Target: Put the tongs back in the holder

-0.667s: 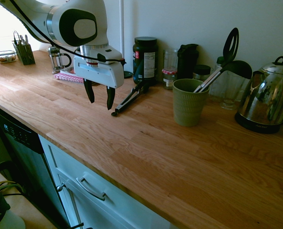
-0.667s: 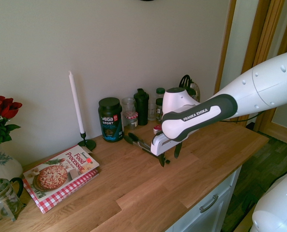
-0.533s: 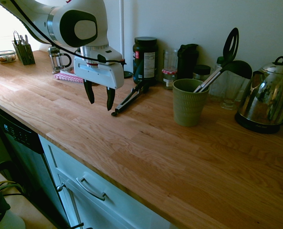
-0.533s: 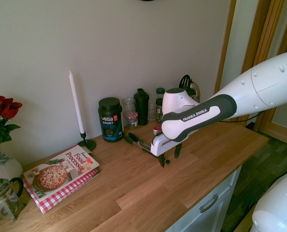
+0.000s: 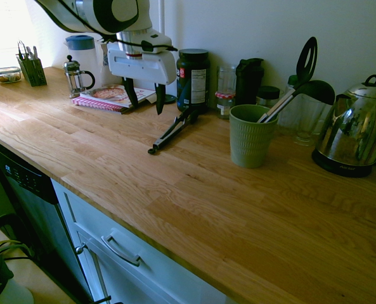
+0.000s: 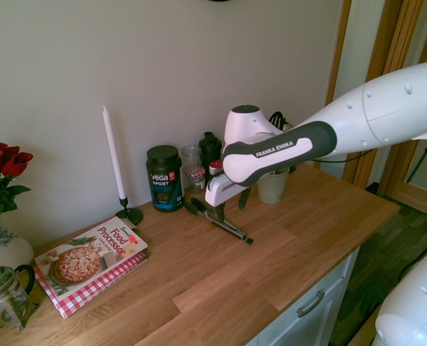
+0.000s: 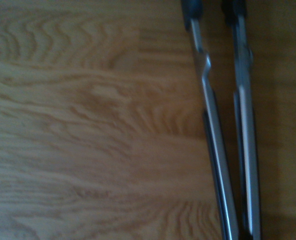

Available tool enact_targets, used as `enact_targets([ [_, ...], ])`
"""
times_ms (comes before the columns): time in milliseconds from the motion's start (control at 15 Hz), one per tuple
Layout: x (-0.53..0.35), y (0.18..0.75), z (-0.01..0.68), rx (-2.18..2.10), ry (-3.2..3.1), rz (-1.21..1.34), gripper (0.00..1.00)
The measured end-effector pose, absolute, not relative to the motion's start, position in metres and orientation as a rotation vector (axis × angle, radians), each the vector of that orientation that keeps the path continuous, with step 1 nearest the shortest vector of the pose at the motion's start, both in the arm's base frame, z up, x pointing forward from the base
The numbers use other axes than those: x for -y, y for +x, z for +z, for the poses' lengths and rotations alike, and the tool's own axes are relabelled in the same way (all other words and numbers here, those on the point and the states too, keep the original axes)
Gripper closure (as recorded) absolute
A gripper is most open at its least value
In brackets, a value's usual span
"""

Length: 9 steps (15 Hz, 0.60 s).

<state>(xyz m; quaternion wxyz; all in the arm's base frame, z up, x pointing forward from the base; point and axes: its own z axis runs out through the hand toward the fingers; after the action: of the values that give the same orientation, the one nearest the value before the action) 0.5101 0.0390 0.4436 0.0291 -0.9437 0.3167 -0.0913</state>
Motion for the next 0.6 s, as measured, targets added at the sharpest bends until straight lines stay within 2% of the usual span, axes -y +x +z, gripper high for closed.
enact_targets([
  [467,-0.048,0.581,0.394,-0.828,-2.960,-0.321,0.00],
  [533,-0.050,0.587,0.390,-0.826,-2.961,-0.315,1.00],
  [600,-0.050,0.593,0.386,-0.824,-2.962,-0.311,1.00],
])
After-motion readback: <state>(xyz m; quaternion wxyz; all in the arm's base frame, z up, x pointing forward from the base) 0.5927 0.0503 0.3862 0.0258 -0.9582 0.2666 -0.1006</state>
